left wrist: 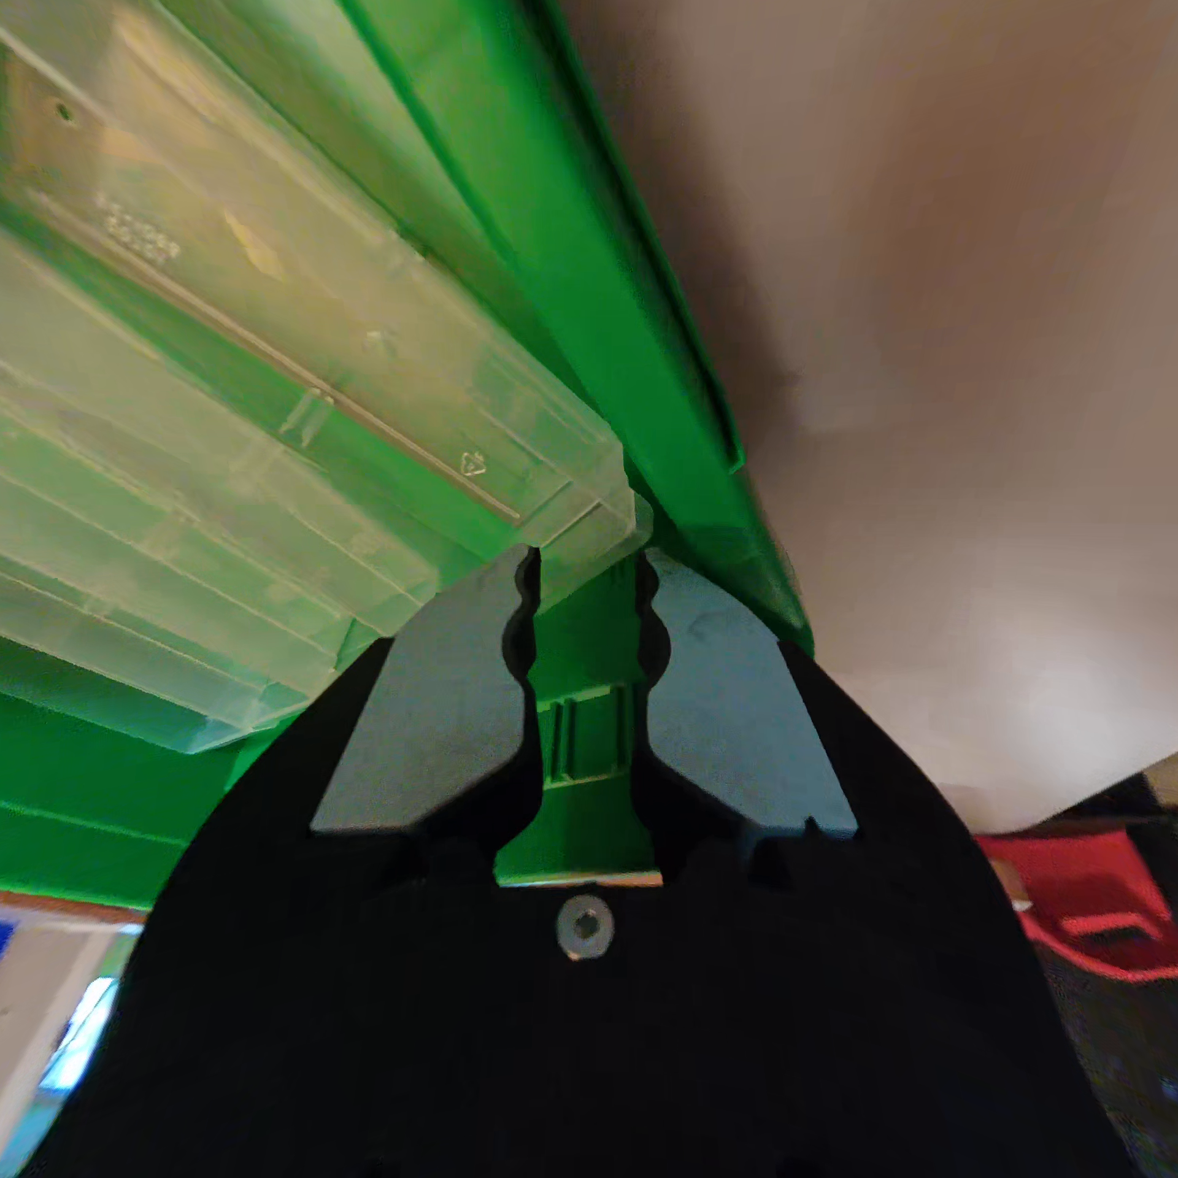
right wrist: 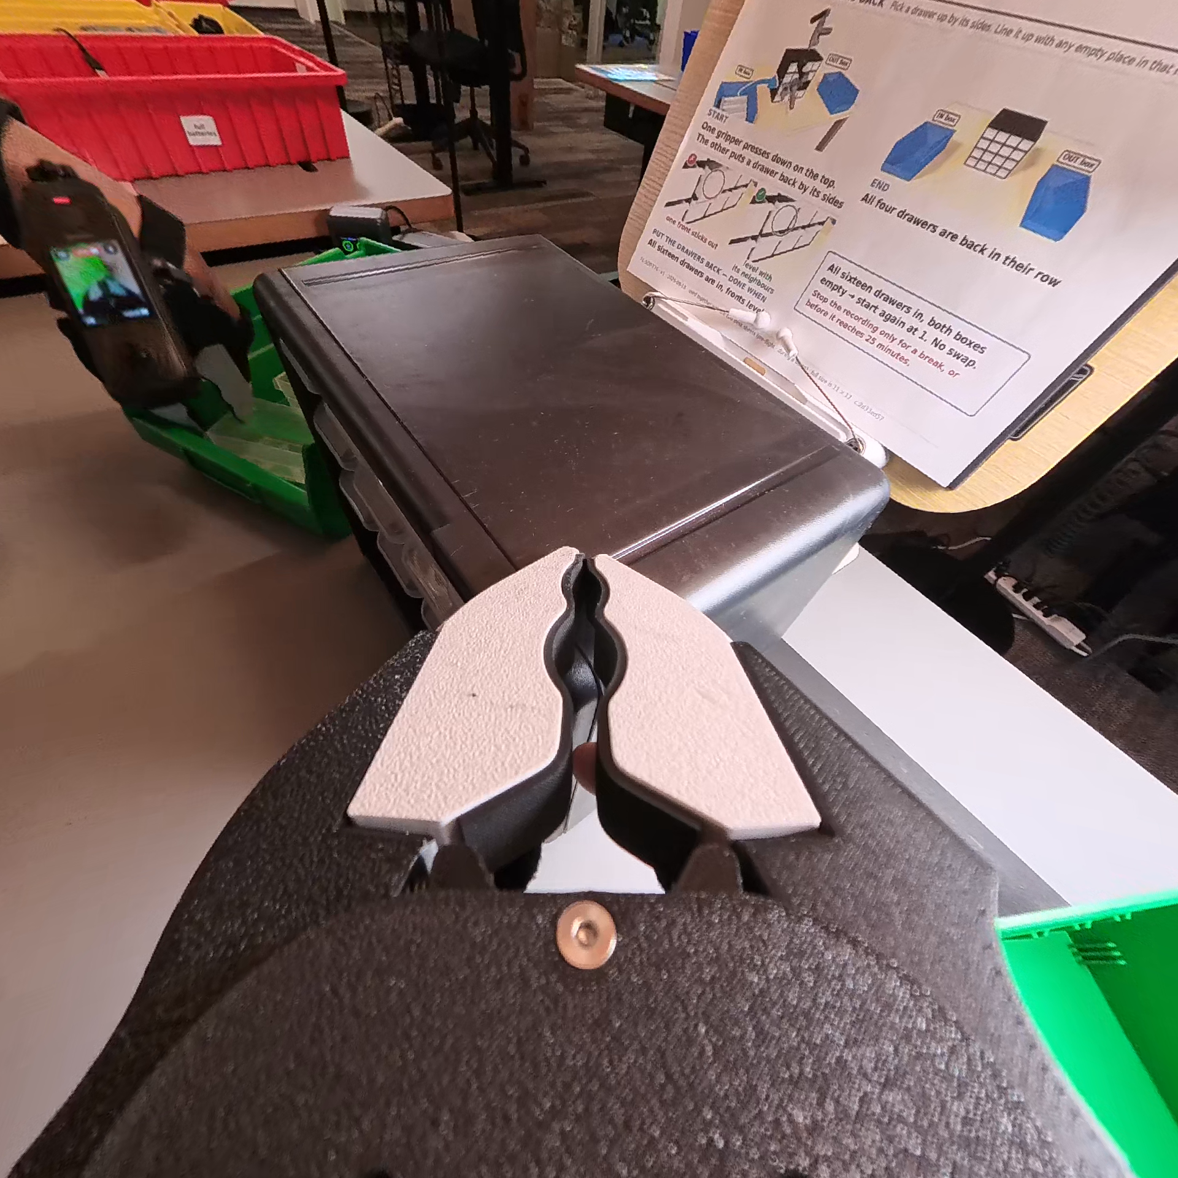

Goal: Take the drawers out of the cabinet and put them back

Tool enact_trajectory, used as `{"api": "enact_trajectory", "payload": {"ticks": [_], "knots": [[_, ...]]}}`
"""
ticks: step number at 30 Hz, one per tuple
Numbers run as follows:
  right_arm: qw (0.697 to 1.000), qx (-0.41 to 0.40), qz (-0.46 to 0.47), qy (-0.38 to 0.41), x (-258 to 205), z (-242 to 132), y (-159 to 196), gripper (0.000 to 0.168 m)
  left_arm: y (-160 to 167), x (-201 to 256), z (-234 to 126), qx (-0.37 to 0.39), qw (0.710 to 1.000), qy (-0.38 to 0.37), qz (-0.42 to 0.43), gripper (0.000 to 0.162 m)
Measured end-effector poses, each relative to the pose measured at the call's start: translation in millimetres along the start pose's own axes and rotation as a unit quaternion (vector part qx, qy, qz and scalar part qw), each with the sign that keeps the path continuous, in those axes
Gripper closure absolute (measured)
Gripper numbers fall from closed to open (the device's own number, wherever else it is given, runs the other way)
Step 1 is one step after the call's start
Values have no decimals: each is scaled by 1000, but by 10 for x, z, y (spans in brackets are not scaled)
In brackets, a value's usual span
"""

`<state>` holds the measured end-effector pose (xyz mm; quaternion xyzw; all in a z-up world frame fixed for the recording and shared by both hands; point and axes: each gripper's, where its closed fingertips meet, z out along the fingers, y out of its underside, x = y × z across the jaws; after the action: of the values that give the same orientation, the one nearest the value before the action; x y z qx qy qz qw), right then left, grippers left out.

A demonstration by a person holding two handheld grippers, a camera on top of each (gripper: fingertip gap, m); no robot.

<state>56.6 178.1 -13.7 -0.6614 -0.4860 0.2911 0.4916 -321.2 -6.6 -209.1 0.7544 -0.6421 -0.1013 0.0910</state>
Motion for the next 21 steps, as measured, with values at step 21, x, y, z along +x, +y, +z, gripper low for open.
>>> {"api": "enact_trajectory", "payload": {"ticks": [21], "knots": [[999,17,32,-22,-8,-1,-2,168,-201,227,-944,134,987,13,-92,148]]}}
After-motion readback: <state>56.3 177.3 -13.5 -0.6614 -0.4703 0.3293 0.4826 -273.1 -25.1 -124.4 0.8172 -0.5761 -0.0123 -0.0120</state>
